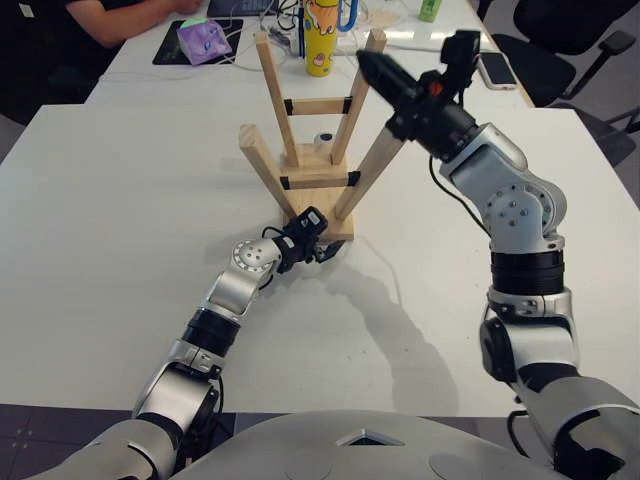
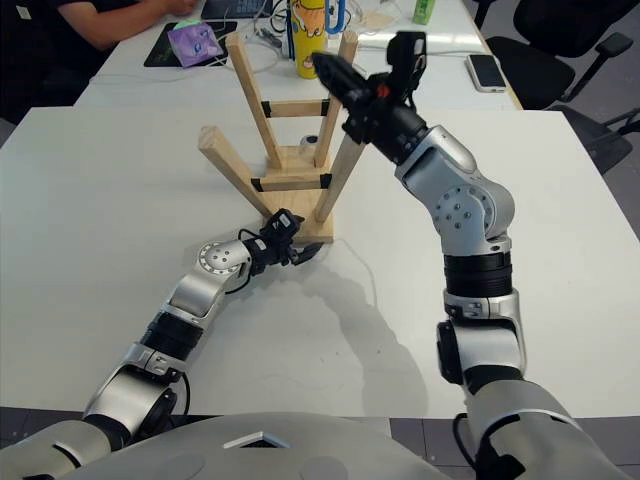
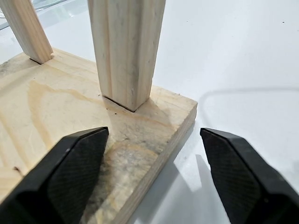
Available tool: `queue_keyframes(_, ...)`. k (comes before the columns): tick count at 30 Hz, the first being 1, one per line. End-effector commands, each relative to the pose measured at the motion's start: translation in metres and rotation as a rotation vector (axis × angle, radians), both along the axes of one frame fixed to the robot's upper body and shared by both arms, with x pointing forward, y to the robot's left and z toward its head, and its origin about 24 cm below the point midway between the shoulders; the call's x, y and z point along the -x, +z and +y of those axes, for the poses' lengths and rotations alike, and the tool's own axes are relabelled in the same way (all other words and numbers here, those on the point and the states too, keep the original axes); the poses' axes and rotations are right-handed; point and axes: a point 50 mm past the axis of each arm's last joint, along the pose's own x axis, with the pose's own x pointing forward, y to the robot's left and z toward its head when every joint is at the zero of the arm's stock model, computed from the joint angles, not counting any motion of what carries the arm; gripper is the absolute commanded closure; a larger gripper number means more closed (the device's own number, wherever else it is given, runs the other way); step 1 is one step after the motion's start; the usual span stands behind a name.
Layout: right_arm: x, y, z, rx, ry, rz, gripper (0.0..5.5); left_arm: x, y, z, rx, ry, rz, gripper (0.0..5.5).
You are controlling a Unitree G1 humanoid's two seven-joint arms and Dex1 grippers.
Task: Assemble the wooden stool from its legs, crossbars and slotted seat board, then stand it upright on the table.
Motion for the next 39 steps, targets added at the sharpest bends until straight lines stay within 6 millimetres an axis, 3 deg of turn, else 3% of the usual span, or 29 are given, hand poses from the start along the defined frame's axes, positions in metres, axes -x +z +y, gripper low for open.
queue_keyframes(1, 0.029, -0.127, -0.013, 0.272, -0.067, 0.383, 5.48, 0.036, -0.058, 0.029, -0.135, 0.093, 0.300, 1.87)
queue_keyframes(3, 0.001, -0.076, -0.020, 0.070, -0.182, 0.173, 5.48, 0.037, -0.060, 0.028, -0.115, 0.110, 0.293, 1.87)
queue_keyframes(5, -0.008, -0.047, -0.029, -0.036, -0.249, 0.034, 5.48, 0.036, -0.058, 0.026, -0.100, 0.120, 0.264, 1.87)
queue_keyframes(8, -0.009, -0.022, -0.041, -0.204, -0.302, -0.080, 5.48, 0.030, -0.046, 0.024, -0.053, 0.126, 0.148, 1.87)
queue_keyframes(12, -0.003, -0.031, -0.052, -0.323, -0.410, -0.024, 5.48, 0.028, -0.019, 0.034, 0.019, 0.144, -0.098, 1.87)
queue_keyframes(16, 0.011, -0.063, -0.069, -0.207, -0.651, 0.040, 5.50, 0.052, 0.003, 0.045, 0.072, 0.097, -0.293, 2.09)
queue_keyframes(21, 0.032, -0.080, -0.059, -0.082, -0.742, 0.074, 5.50, 0.079, 0.042, 0.073, 0.263, 0.372, -0.494, 2.79)
queue_keyframes(24, 0.039, -0.076, -0.053, -0.047, -0.761, 0.022, 5.50, 0.077, 0.063, 0.084, 0.374, 0.582, -0.571, 3.27)
queue_keyframes(27, 0.036, -0.071, -0.056, -0.064, -0.817, 0.012, 5.50, 0.061, 0.087, 0.082, 0.447, 0.688, -0.638, 3.74)
queue_keyframes(32, 0.029, -0.060, -0.057, -0.093, -0.849, -0.014, 5.50, 0.045, 0.093, 0.080, 0.447, 0.782, -0.595, 4.51)
queue_keyframes(39, 0.031, -0.042, -0.038, -0.161, -0.744, -0.068, 5.50, 0.038, 0.105, 0.078, 0.427, 0.788, -0.608, 5.48)
